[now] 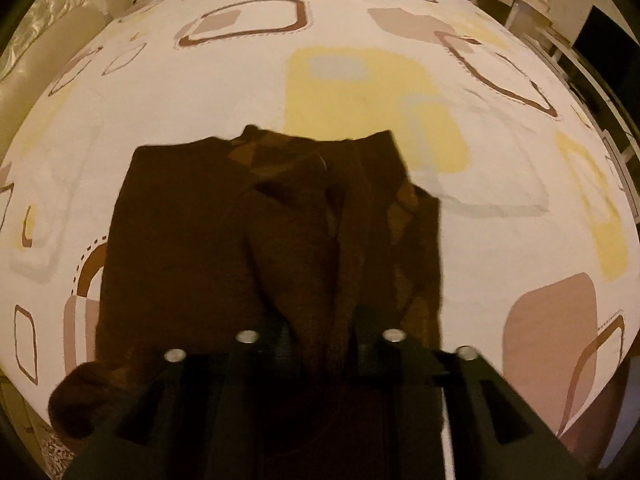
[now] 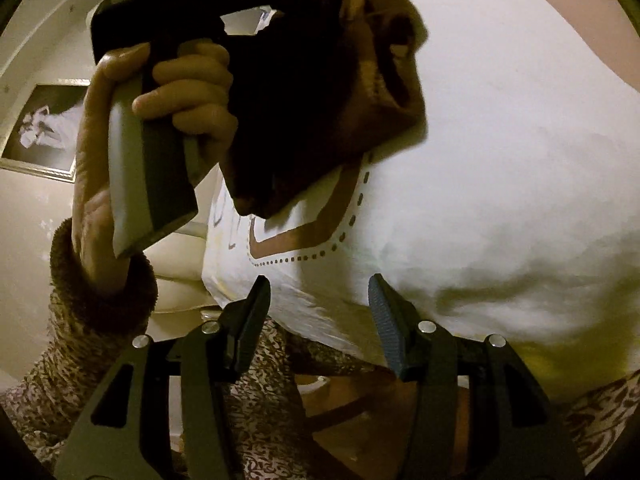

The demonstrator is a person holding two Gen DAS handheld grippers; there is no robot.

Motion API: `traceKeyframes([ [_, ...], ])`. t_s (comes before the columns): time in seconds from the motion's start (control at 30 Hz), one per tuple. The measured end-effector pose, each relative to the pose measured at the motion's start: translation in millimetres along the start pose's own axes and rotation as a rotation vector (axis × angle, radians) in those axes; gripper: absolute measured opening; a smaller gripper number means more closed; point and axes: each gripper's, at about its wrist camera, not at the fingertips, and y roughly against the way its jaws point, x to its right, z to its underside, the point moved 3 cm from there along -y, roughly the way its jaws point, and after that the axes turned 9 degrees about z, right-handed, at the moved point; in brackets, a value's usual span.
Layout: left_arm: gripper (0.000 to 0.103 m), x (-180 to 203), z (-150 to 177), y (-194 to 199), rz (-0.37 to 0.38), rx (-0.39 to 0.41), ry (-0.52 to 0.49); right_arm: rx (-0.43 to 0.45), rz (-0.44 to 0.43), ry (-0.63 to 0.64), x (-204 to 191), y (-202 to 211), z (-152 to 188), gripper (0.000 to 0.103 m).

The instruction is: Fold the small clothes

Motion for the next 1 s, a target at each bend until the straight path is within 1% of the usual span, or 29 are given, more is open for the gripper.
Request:
traceKeyframes([
  [0.03,0.042,4.6,0.4,1.1,0.009,0.002,-0.011,0.000,-0.001,0.000,0.0,-1.2,0.5,0.051],
  [0.07,0.047,10.3,1.1,5.7,0.026,0.011,-0.033,-0.001,-0.001,0.001,0.5,-0.2,1.6,0.051],
  [0.17,0.048,25.8,3.3,23.7,0.085,0.042,-0.107,0.007,0.003,0.001,1.3,1.5,1.2,0.051],
  [0.2,0.048,28.9,4.3,33.2,0.114,0.057,-0.124,0.010,0.006,0.002,0.8,2.1,2.5,0.051],
  [0.23,0.050,30.3,5.9,41.1,0.138,0.070,-0.131,0.012,0.010,0.002,1.6,4.0,2.3,0.051],
  [0.27,0.056,29.0,6.2,53.9,0.171,0.094,-0.135,0.015,0.015,0.003,3.1,6.8,2.3,0.051],
  [0.37,0.067,9.4,8.4,88.2,0.228,0.170,-0.120,0.029,0.032,-0.001,6.3,16.2,3.4,0.051],
  [0.43,0.070,-14.4,12.1,105.2,0.230,0.211,-0.091,0.042,0.039,-0.004,6.8,26.0,0.8,0.051],
  [0.5,0.071,-42.0,16.3,113.7,0.213,0.235,-0.060,0.066,0.036,-0.009,4.7,37.7,-3.7,0.051],
  [0.53,0.071,-60.1,18.9,115.0,0.185,0.243,-0.046,0.088,0.026,-0.011,1.4,46.9,-9.2,0.051],
  [0.6,0.071,-82.1,25.4,115.2,0.144,0.252,-0.020,0.115,0.007,-0.015,-3.2,58.5,-18.8,0.051],
  [0.67,0.071,-114.4,37.5,109.7,0.091,0.252,0.016,0.140,-0.029,-0.031,-8.9,67.2,-30.8,0.051],
  [0.7,0.071,-126.1,42.4,106.2,0.078,0.244,0.036,0.142,-0.060,-0.046,-12.1,68.3,-38.2,0.052],
  [0.8,0.071,-158.7,62.8,95.9,0.081,0.215,0.115,0.130,-0.113,-0.079,-20.9,60.2,-57.5,0.057],
  [0.87,0.071,-174.7,74.7,91.0,0.088,0.197,0.166,0.133,-0.089,-0.070,-24.6,55.5,-75.2,0.058],
  [0.9,0.071,-181.9,80.1,87.9,0.099,0.184,0.193,0.126,-0.081,-0.067,-28.6,47.3,-79.3,0.058],
  [1.0,0.071,-195.5,92.9,85.3,0.127,0.169,0.255,0.119,-0.030,-0.085,-32.7,26.2,-108.1,0.060],
])
